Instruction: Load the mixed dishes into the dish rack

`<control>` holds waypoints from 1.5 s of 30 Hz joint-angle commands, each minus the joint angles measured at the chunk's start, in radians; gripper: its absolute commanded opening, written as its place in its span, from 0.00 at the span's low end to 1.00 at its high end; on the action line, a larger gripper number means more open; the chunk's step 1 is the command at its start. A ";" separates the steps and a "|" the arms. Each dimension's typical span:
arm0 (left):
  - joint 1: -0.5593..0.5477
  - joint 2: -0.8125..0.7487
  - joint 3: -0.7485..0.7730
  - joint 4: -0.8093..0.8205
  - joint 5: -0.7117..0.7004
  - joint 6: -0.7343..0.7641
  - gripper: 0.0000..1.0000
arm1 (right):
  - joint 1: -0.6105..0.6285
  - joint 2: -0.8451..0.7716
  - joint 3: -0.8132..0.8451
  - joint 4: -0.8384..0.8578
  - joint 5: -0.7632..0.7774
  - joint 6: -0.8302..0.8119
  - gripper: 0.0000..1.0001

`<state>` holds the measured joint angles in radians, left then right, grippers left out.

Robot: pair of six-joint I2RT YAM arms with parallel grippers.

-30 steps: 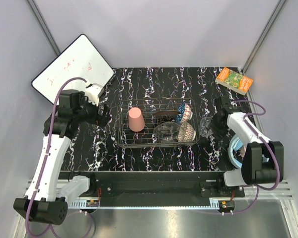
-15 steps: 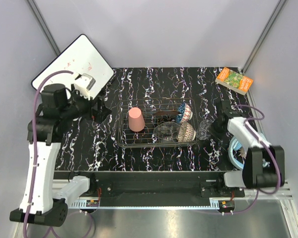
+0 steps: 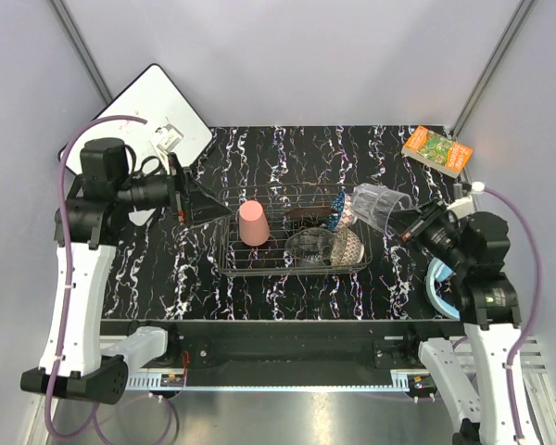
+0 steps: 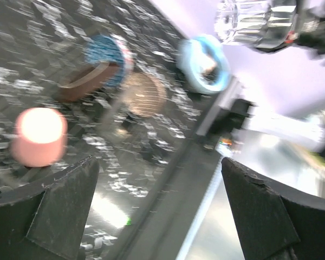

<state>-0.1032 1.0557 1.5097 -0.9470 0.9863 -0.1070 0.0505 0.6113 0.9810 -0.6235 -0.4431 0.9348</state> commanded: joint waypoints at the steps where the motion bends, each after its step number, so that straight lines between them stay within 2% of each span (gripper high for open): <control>1: 0.008 0.012 -0.020 0.155 0.250 -0.185 0.99 | 0.006 0.004 -0.285 0.712 -0.399 0.506 0.00; 2: 0.008 0.003 -0.072 0.216 0.294 -0.239 0.99 | 0.011 0.007 -0.351 0.904 -0.398 0.743 0.00; 3: 0.008 -0.003 -0.103 0.367 0.308 -0.297 0.99 | 0.011 0.018 -0.399 1.158 -0.384 0.813 0.00; 5: 0.008 -0.028 -0.205 0.543 0.313 -0.480 0.99 | 0.018 0.065 -0.413 1.225 -0.385 0.840 0.00; 6: 0.007 -0.034 -0.238 0.730 0.313 -0.549 0.99 | 0.026 0.074 -0.380 1.216 -0.388 0.826 0.00; 7: 0.002 -0.036 -0.267 0.813 0.305 -0.666 0.99 | 0.052 0.085 -0.364 1.210 -0.382 0.820 0.00; 8: -0.007 -0.034 -0.301 0.900 0.293 -0.701 0.99 | 0.066 0.105 -0.349 1.202 -0.378 0.806 0.00; 11: -0.078 0.009 -0.301 0.913 0.244 -0.695 0.99 | 0.161 0.160 -0.295 1.185 -0.338 0.767 0.00; 15: -0.161 0.104 -0.257 0.924 0.204 -0.694 0.99 | 0.307 0.263 -0.187 1.078 -0.283 0.644 0.00; 19: -0.162 0.191 -0.162 0.938 0.225 -0.726 0.99 | 0.374 0.379 -0.168 1.110 -0.270 0.630 0.00; 24: -0.164 0.191 -0.187 1.111 0.239 -0.831 0.99 | 0.439 0.491 -0.128 1.160 -0.275 0.628 0.00; 31: -0.168 0.184 -0.259 1.139 0.252 -0.823 0.99 | 0.466 0.633 -0.107 1.248 -0.299 0.654 0.00; 36: -0.168 0.184 -0.237 0.992 0.224 -0.679 0.99 | 0.477 0.682 -0.100 1.312 -0.319 0.683 0.00; 45: -0.181 0.201 -0.262 0.987 0.207 -0.634 0.99 | 0.502 0.780 -0.068 1.397 -0.356 0.720 0.00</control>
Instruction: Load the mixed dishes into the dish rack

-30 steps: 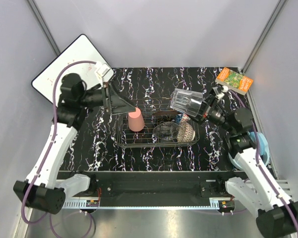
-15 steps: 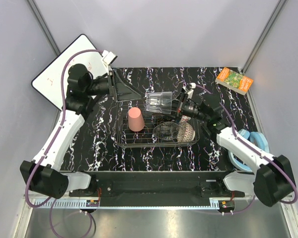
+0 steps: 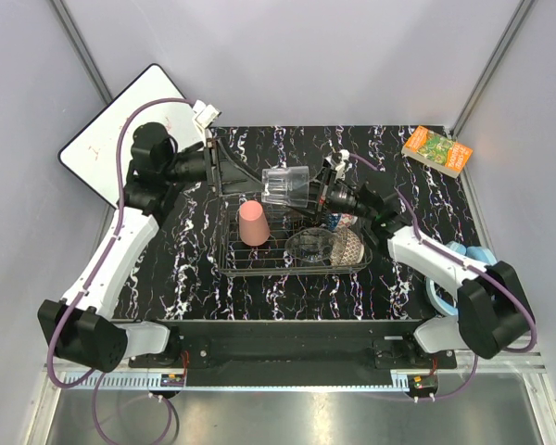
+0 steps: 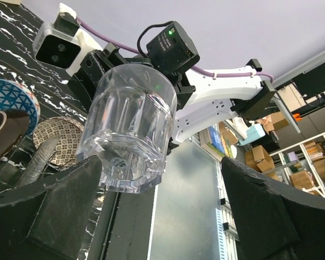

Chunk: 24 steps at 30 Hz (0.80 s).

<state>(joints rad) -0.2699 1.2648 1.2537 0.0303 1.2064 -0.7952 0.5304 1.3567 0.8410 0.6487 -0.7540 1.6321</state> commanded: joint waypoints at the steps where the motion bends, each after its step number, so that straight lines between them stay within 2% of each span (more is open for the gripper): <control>1: -0.017 -0.008 -0.010 0.007 -0.013 0.062 0.99 | 0.025 0.045 0.073 0.149 -0.048 0.034 0.00; 6: -0.026 -0.004 -0.017 -0.029 -0.025 0.129 0.99 | 0.034 0.137 0.067 0.344 -0.070 0.155 0.00; 7: -0.025 -0.002 -0.013 -0.082 -0.028 0.151 0.99 | 0.036 0.140 0.070 0.350 -0.070 0.153 0.00; 12: -0.025 -0.001 0.027 -0.191 -0.074 0.290 0.99 | 0.036 0.107 0.092 0.307 -0.087 0.126 0.00; 13: -0.023 0.002 0.042 -0.273 -0.085 0.330 0.99 | 0.036 0.092 0.101 0.257 -0.094 0.111 0.00; 15: -0.012 0.008 0.082 -0.338 -0.109 0.424 0.99 | 0.036 0.044 0.127 0.179 -0.105 0.040 0.00; 18: 0.018 0.002 0.095 -0.351 -0.111 0.435 0.99 | 0.036 0.001 0.142 0.072 -0.105 -0.003 0.00; 24: 0.028 -0.034 0.127 -0.391 -0.162 0.542 0.99 | 0.036 -0.021 0.110 0.071 -0.114 0.002 0.00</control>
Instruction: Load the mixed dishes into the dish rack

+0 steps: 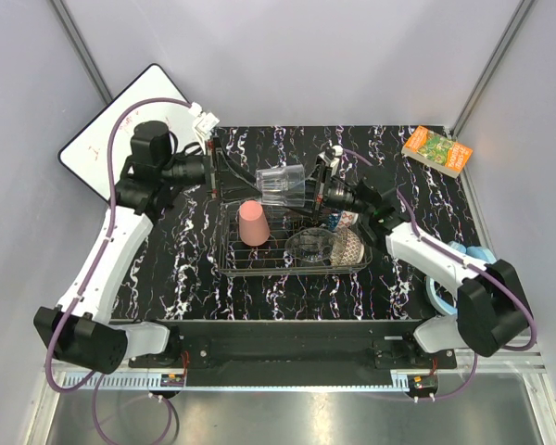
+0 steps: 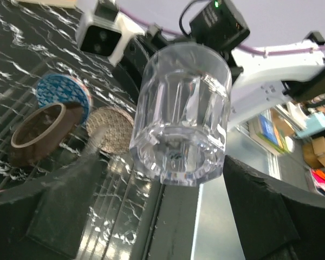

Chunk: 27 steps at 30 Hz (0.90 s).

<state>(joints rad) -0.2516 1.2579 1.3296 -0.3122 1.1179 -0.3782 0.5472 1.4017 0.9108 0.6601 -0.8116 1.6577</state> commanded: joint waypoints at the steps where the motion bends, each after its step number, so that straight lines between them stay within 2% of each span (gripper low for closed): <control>1: 0.012 -0.029 0.059 -0.082 -0.079 0.145 0.99 | 0.019 -0.070 0.036 0.044 -0.058 -0.027 0.00; 3: 0.025 -0.031 0.082 -0.114 -0.086 0.179 0.99 | 0.019 -0.087 0.027 0.023 -0.058 -0.047 0.00; 7: 0.035 -0.034 0.082 -0.108 -0.038 0.151 0.99 | 0.019 -0.095 0.022 -0.033 -0.058 -0.069 0.00; 12: 0.035 -0.035 0.028 -0.012 0.046 0.018 0.99 | 0.020 -0.072 0.022 0.010 -0.055 -0.041 0.00; 13: 0.035 -0.037 0.013 0.064 0.059 -0.023 0.99 | 0.022 -0.069 0.028 0.010 -0.052 -0.044 0.00; 17: 0.031 -0.038 -0.120 0.402 0.117 -0.381 0.99 | 0.034 -0.041 0.040 0.032 -0.051 -0.038 0.00; 21: 0.023 -0.023 -0.194 0.678 0.143 -0.594 0.99 | 0.062 0.011 0.072 0.062 -0.040 -0.026 0.00; 27: -0.001 -0.022 -0.188 0.683 0.151 -0.610 0.99 | 0.083 0.072 0.108 0.104 -0.024 -0.004 0.00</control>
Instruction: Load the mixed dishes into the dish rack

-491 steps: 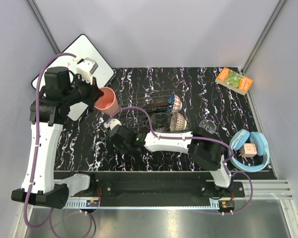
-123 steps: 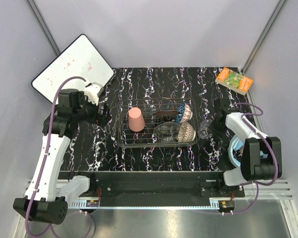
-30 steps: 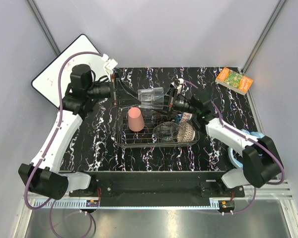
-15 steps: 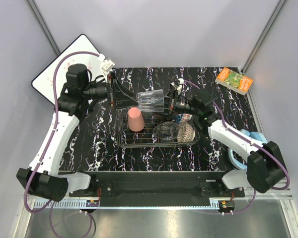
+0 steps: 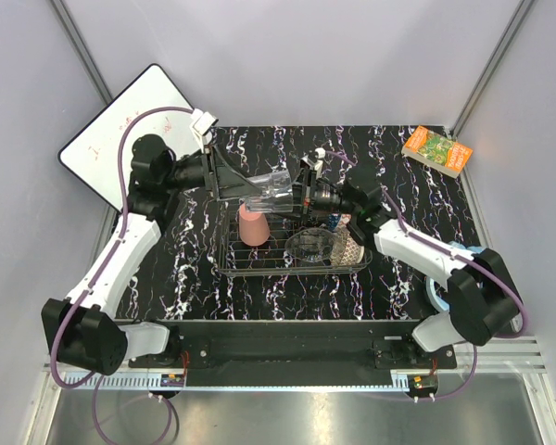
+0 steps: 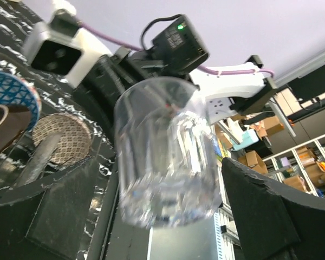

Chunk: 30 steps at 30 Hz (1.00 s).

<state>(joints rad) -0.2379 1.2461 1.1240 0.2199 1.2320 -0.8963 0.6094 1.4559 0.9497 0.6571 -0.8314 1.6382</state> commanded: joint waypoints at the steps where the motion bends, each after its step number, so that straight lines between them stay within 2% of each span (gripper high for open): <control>1: -0.017 -0.016 0.017 0.150 0.038 -0.090 0.99 | 0.024 0.024 0.073 0.114 0.000 0.018 0.00; 5: -0.017 -0.037 0.005 0.125 0.041 -0.063 0.99 | 0.026 0.044 0.070 0.160 0.025 0.041 0.00; 10: -0.018 -0.066 0.005 -0.008 0.026 0.035 0.99 | 0.026 0.052 0.072 0.205 0.061 0.046 0.00; 16: -0.017 -0.077 -0.009 -0.022 0.012 0.053 0.99 | 0.026 0.078 0.080 0.265 0.095 0.064 0.00; 21: -0.017 -0.074 0.010 -0.066 0.000 0.086 0.98 | 0.035 0.100 0.090 0.245 0.080 0.060 0.00; 25: -0.014 -0.076 0.013 -0.067 -0.008 0.100 0.69 | 0.039 0.103 0.074 0.248 0.078 0.058 0.00; 26: -0.011 -0.077 0.013 -0.067 -0.011 0.099 0.56 | 0.041 0.103 0.069 0.245 0.077 0.058 0.00; 28: 0.000 -0.079 0.020 -0.068 -0.011 0.099 0.46 | 0.046 0.101 0.058 0.233 0.069 0.052 0.00; 30: 0.008 -0.079 0.025 -0.071 -0.008 0.106 0.30 | 0.052 0.097 0.035 0.222 0.066 0.049 0.00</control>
<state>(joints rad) -0.2386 1.1950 1.1145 0.1173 1.2041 -0.8009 0.6399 1.5566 0.9924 0.8394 -0.7639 1.6966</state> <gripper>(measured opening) 0.702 0.169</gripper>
